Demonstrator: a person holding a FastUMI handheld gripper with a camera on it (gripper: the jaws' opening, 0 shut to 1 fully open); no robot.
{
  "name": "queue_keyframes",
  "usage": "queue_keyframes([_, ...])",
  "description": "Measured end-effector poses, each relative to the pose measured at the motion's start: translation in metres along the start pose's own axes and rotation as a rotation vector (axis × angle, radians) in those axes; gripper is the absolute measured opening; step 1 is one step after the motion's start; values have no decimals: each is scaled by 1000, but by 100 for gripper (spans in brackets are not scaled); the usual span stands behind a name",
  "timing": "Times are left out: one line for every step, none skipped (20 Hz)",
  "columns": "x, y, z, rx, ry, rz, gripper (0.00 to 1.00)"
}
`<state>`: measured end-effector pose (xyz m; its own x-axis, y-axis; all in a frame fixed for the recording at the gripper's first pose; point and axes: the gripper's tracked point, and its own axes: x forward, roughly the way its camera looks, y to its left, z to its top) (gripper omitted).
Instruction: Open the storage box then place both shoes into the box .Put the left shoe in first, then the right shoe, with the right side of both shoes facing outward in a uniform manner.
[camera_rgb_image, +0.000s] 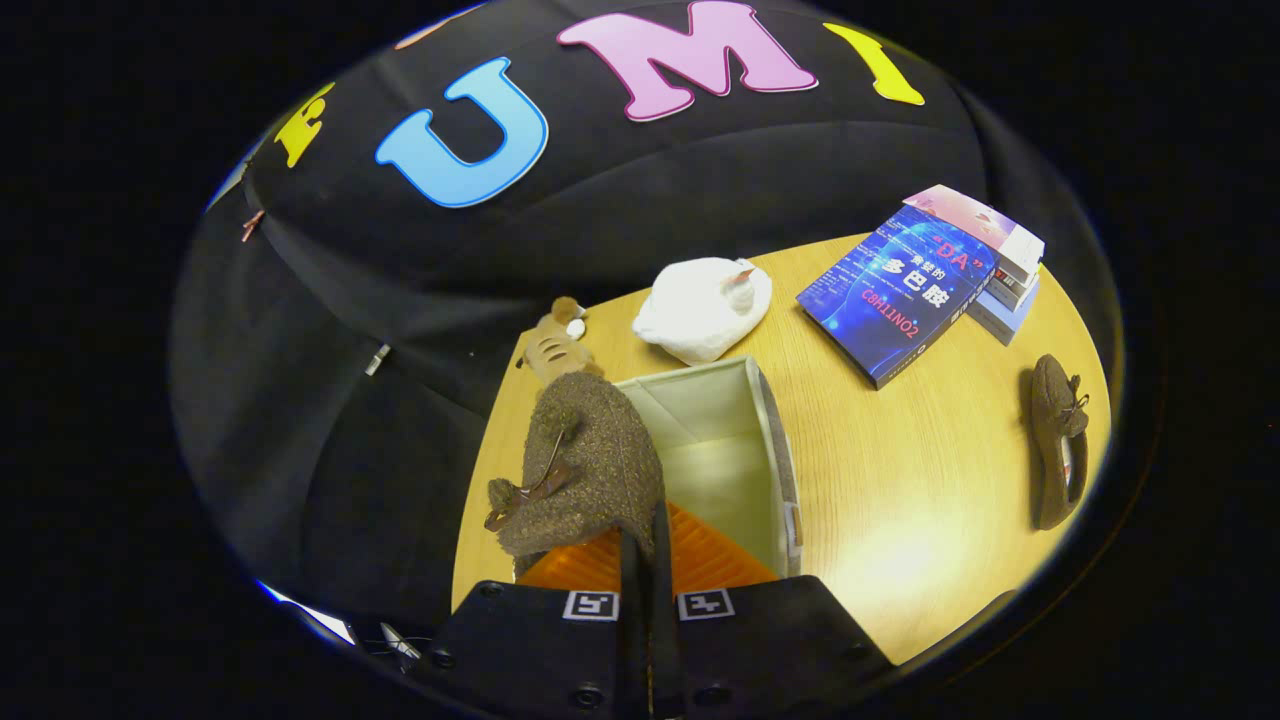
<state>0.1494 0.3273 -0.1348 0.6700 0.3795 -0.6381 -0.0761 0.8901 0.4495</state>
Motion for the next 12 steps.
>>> queue_keyframes([10, -3, -6, 6, 15, -22, 7])
queue_keyframes([19, -5, -11, 15, 33, -38, 7])
queue_keyframes([27, -7, -16, 28, 48, -50, 7])
queue_keyframes([35, -7, -21, 39, 63, -62, 7])
queue_keyframes([42, -9, -26, 52, 79, -77, 7])
queue_keyframes([48, -9, -30, 68, 92, -93, 7])
queue_keyframes([55, -9, -31, 80, 99, -104, 7])
queue_keyframes([61, -10, -32, 80, 100, -116, 7])
queue_keyframes([66, -12, -34, 80, 112, -134, 7])
queue_keyframes([70, -13, -39, 91, 131, -150, 7])
queue_keyframes([74, -13, -44, 101, 146, -163, 8])
queue_keyframes([77, -12, -47, 110, 154, -168, 9])
